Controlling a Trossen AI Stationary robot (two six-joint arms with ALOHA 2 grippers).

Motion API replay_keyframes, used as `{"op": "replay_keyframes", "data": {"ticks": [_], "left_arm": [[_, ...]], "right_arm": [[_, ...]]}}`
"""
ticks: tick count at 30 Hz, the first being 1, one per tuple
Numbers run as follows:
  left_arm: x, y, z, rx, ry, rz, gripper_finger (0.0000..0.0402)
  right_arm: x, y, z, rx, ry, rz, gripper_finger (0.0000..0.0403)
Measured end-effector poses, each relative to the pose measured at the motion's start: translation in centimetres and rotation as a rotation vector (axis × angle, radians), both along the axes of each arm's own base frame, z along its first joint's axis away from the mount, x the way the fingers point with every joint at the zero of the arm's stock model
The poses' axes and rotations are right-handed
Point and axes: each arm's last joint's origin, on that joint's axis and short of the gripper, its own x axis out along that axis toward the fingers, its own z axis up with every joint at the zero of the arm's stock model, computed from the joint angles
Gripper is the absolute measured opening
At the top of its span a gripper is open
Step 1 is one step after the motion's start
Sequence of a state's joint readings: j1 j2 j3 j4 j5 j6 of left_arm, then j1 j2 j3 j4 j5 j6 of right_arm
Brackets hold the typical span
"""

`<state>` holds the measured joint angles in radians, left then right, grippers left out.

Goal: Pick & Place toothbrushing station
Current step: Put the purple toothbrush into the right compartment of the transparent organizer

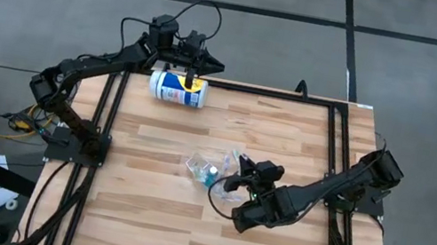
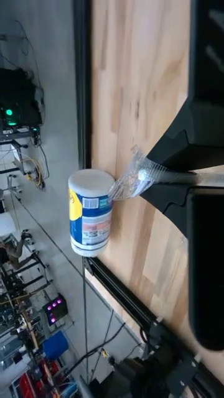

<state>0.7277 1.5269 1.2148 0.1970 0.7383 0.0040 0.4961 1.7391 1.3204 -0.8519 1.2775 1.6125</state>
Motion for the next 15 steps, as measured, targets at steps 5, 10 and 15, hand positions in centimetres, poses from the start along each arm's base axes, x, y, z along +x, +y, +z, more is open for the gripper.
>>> {"op": "replay_keyframes", "data": {"ticks": [5,10,15], "left_arm": [[0.0,0.0,0.0,0.011,0.0,-0.001,0.0046],[0.0,0.0,0.0,0.018,0.0,-0.001,0.0046],[0.0,0.0,0.0,0.016,0.0,-0.001,0.0046]], "right_arm": [[0.4,0.2,-1.2,0.029,-0.007,0.033,0.0011],[0.5,0.2,-1.9,0.038,0.001,0.053,0.0011],[0.4,0.2,-2.2,0.027,0.007,0.052,0.0019]]}}
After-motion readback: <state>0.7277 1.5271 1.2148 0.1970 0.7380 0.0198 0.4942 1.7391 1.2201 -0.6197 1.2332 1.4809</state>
